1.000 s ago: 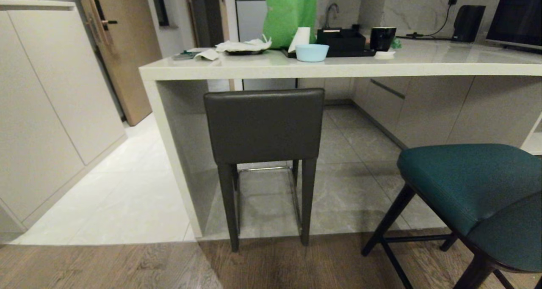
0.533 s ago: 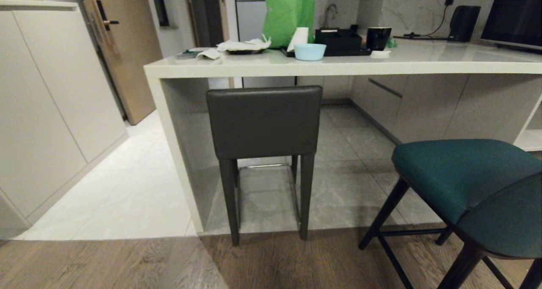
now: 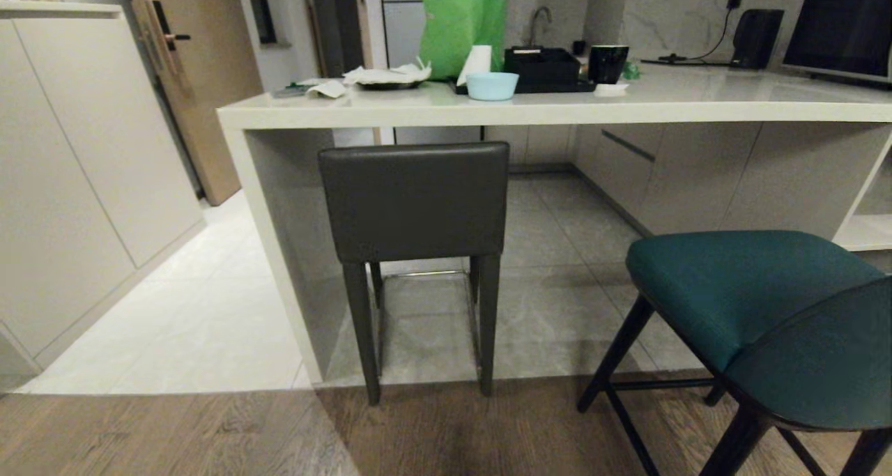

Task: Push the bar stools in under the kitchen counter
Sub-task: Push the blue chair back under the dining table

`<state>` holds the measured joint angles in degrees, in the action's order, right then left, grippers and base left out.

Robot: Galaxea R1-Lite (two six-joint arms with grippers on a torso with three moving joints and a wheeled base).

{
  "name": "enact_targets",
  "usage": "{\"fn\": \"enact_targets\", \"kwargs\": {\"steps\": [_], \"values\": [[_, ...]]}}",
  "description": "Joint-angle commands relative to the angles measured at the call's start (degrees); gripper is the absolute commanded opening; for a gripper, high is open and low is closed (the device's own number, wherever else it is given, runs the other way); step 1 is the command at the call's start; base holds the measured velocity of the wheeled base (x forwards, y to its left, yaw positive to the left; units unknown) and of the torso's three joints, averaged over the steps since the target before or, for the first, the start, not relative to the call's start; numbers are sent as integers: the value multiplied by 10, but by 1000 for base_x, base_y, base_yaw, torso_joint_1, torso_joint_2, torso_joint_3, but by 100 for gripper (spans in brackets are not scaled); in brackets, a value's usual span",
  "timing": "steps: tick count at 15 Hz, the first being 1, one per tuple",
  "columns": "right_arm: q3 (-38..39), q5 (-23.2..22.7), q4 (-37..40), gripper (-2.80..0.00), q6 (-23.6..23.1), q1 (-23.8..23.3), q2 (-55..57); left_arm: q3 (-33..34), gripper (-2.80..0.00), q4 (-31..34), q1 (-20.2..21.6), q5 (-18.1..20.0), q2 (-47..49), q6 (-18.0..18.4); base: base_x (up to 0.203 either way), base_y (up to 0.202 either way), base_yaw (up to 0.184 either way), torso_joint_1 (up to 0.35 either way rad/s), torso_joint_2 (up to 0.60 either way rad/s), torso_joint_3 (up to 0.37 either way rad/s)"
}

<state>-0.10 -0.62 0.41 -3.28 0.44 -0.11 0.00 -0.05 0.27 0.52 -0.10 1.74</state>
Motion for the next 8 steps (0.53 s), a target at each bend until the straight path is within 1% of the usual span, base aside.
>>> {"fn": "enact_targets", "kwargs": {"steps": [1, 8], "values": [[0, 0, 0, -280, -1, 0, 1, 2, -280, 0, 0, 0, 1, 0, 0, -195, 1, 10, 2, 2], [0, 0, 0, -280, 0, 0, 1, 2, -280, 0, 0, 0, 1, 1, 0, -194, 0, 2, 3, 2]]}}
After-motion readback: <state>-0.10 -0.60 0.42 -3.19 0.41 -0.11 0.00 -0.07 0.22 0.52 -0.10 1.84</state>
